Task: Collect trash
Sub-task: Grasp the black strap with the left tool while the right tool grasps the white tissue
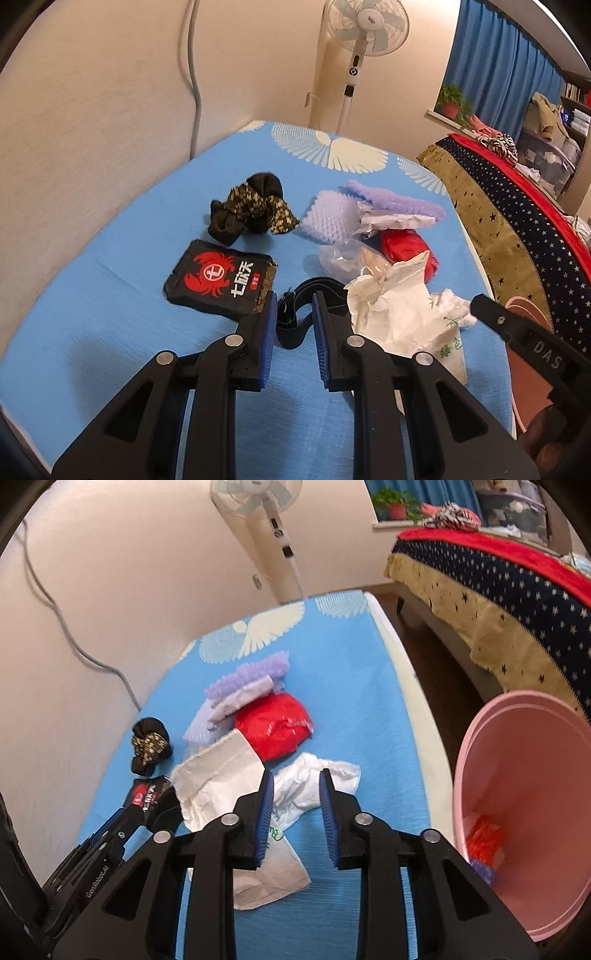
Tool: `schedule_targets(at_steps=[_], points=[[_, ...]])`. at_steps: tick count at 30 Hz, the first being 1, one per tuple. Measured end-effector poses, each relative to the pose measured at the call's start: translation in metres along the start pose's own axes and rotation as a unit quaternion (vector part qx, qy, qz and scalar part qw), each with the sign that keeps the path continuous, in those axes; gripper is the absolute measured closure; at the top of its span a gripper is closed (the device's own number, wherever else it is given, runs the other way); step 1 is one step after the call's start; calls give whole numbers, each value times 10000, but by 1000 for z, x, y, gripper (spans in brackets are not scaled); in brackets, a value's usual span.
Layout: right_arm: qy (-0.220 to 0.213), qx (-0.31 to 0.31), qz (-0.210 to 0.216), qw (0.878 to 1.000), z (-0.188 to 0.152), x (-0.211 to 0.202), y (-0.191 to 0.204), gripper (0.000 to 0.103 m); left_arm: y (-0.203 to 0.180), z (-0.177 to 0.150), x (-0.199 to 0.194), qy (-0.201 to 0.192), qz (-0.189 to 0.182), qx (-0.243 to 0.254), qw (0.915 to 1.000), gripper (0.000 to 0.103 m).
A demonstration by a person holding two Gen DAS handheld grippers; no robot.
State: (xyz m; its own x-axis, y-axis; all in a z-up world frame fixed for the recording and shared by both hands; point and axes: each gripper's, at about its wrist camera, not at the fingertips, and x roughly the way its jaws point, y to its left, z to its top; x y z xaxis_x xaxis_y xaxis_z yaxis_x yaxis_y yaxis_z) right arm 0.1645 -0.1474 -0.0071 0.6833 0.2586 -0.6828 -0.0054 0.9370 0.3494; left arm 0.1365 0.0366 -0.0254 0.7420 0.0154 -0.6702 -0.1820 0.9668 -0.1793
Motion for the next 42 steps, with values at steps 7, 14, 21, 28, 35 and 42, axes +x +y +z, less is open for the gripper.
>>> schedule_targets(at_steps=[7, 14, 21, 28, 35, 42], points=[[261, 191, 18, 9995, -3, 14, -5, 75, 5, -1, 17, 315, -68, -143, 9994, 80], [437, 210, 227, 9986, -5, 21, -6, 99, 6, -1, 21, 407, -49, -188, 9990, 78], [136, -85, 245, 9996, 1, 4, 3, 103, 3, 0, 17, 348, -96, -68, 9993, 79], [-149, -166, 65, 9997, 10, -15, -6, 103, 7, 1, 23, 378, -82, -156, 9991, 79], [-139, -149, 101, 9997, 12, -19, -13, 103, 7, -4, 33, 553, -100, -143, 9983, 88], [-264, -300, 103, 9991, 13, -28, -5, 103, 6, 0, 21, 343, 36, -3, 9994, 94]])
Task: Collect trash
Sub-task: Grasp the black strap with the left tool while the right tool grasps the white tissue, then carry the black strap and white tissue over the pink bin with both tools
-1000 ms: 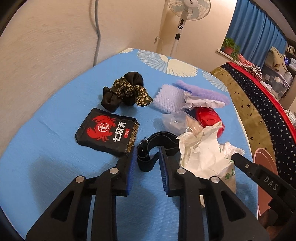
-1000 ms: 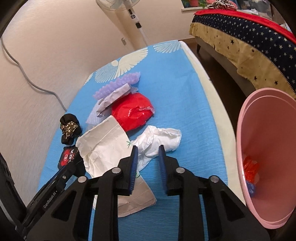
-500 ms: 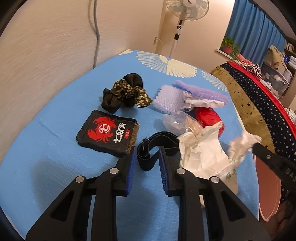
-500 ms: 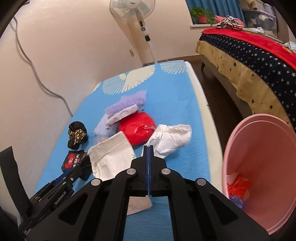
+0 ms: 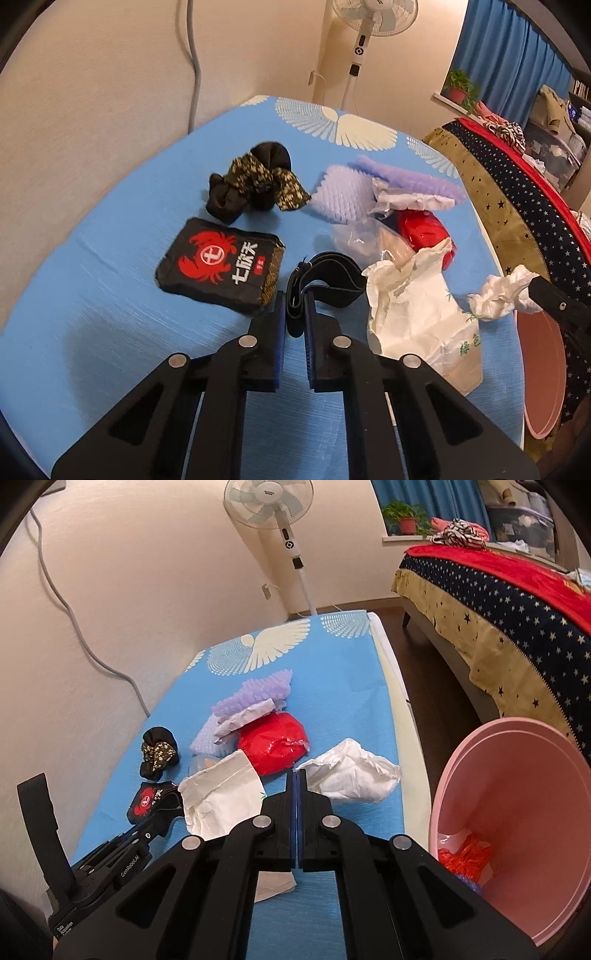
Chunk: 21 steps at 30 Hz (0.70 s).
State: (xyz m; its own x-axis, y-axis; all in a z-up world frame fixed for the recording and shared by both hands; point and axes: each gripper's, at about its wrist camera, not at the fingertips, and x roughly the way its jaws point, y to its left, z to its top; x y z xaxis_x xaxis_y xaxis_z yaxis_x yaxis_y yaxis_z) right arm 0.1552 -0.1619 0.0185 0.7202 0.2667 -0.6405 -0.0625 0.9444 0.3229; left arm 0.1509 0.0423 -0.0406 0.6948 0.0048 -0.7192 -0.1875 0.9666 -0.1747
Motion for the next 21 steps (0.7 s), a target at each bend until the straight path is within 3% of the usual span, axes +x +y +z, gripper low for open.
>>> schedule_targets(at_steps=[8, 21], points=[[-220, -97, -70, 9997, 4, -26, 3, 103, 0, 9, -29, -405, 54, 46, 9992, 94], [-648, -182, -356, 9971, 0, -83, -9, 103, -25, 4, -71, -786, -415, 370, 9954, 94]])
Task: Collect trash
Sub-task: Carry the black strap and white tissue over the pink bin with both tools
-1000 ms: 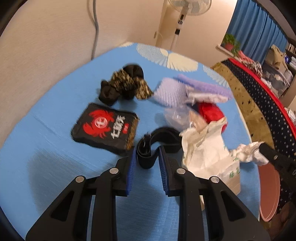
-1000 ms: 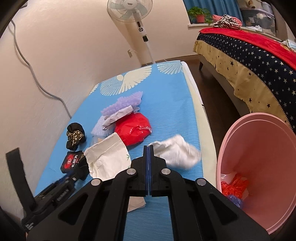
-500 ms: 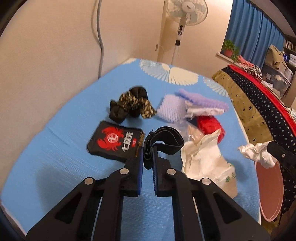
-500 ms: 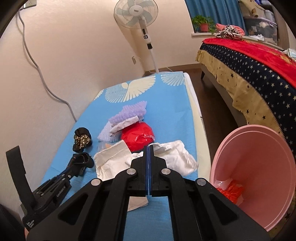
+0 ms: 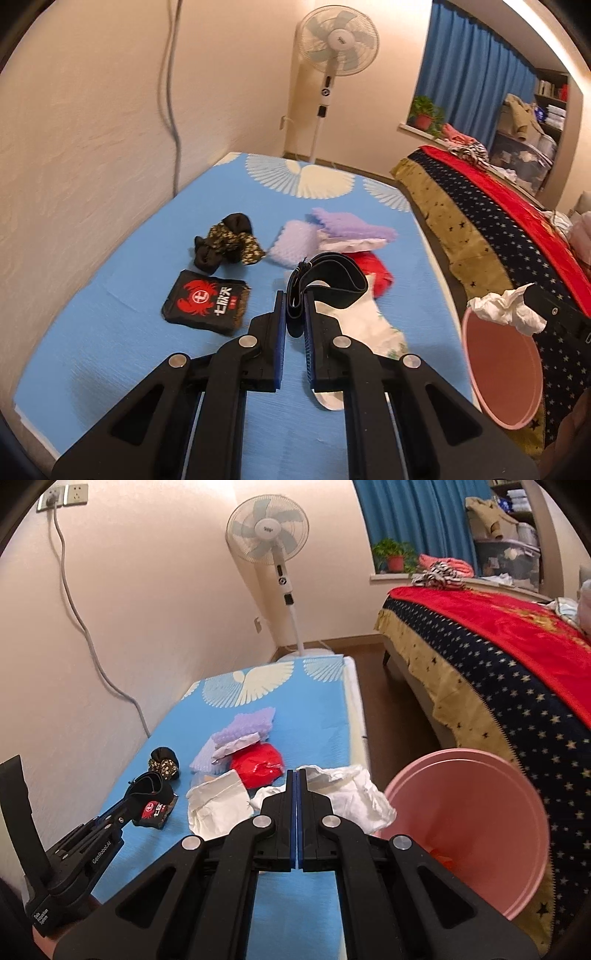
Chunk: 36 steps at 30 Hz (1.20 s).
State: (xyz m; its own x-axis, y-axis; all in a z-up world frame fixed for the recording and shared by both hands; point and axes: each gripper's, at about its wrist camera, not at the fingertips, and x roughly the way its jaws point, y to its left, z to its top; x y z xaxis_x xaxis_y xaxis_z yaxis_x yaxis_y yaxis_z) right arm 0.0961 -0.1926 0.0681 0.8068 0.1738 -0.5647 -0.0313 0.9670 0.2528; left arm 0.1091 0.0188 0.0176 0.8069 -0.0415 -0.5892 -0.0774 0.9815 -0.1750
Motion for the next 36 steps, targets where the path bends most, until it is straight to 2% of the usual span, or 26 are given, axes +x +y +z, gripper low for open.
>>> schedule_targets(at_steps=[14, 24, 36], points=[[-250, 125, -82, 9996, -8, -43, -13, 103, -15, -16, -43, -258, -256, 169, 9992, 94], [-347, 61, -75, 9994, -10, -52, -14, 103, -15, -25, -48, -245, -262, 127, 9993, 94], [-463, 148, -250, 9985, -6, -62, -31, 103, -38, -29, -41, -161, -403, 306, 9986, 94]])
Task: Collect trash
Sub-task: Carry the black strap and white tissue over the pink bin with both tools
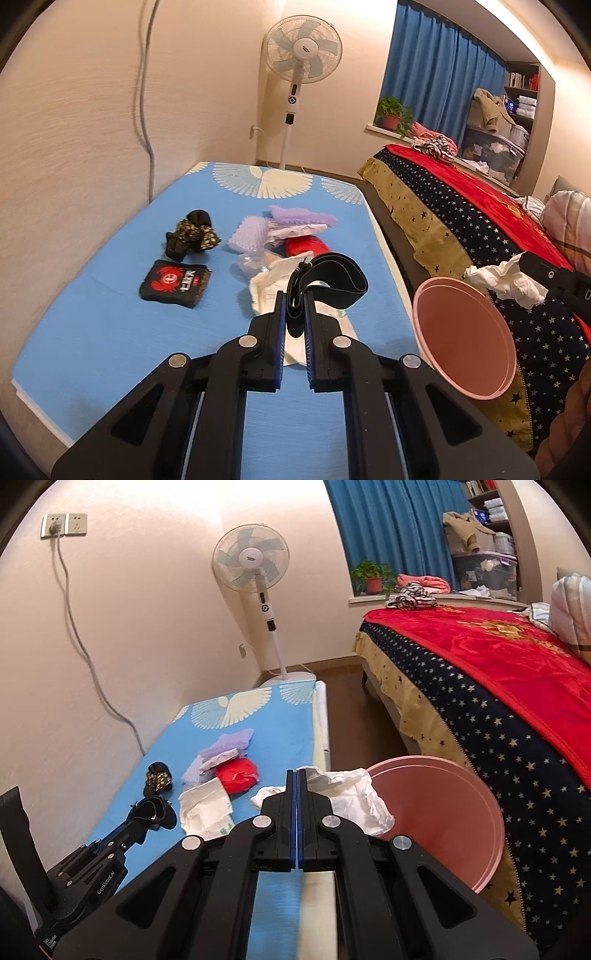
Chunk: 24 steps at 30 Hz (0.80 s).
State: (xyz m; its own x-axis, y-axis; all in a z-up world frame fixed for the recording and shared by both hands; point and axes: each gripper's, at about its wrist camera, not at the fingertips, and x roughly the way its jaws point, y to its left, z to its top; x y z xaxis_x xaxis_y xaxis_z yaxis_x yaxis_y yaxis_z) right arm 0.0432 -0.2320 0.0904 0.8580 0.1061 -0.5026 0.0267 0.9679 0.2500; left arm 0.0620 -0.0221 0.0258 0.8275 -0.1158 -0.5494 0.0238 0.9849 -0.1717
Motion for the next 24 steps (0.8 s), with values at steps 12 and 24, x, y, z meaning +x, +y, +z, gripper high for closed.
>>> schedule_targets(at_steps=[12, 24], points=[[-89, 140, -454, 9988, 7, -1, -29, 103, -31, 0, 14, 31, -240, 209, 9995, 94], [-158, 312, -839, 9959, 11, 0, -53, 103, -59, -1, 32, 132, -494, 321, 9982, 94]])
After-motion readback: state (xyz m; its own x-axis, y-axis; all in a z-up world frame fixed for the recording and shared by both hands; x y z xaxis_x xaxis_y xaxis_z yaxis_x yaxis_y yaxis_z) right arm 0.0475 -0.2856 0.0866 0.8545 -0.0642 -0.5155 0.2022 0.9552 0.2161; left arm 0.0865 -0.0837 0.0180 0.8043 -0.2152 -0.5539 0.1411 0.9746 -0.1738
